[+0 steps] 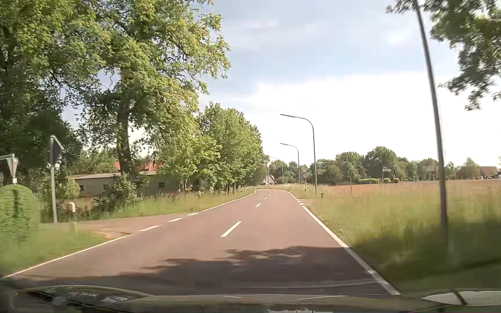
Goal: Follow the waypoints while adhering to traffic rules and regulations
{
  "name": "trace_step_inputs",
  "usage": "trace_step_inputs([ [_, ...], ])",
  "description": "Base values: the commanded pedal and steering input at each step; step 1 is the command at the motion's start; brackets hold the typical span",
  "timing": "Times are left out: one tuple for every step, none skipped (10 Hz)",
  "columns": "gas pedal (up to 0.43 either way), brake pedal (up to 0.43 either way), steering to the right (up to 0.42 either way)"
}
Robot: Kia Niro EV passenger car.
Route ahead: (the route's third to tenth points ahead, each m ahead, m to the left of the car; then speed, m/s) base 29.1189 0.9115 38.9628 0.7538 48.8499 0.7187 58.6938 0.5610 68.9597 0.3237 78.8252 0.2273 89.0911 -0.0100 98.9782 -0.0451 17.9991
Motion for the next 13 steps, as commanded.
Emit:
trace_step_inputs([
  [0.000, 0.018, 0.013],
  [0.000, 0.018, 0.011],
  [0.000, 0.018, 0.009],
  [0.000, 0.018, 0.007],
  [0.000, 0.018, 0.006],
  [0.000, 0.018, 0.005],
  [0.000, 0.018, 0.003],
  [0.000, 0.018, 0.001],
  [0.000, 0.018, 0.001],
  [0.000, 0.024, 0.000],
  [0.000, 0.024, 0.000],
  [0.000, 0.024, -0.002],
  [0.000, 0.024, -0.003],
])
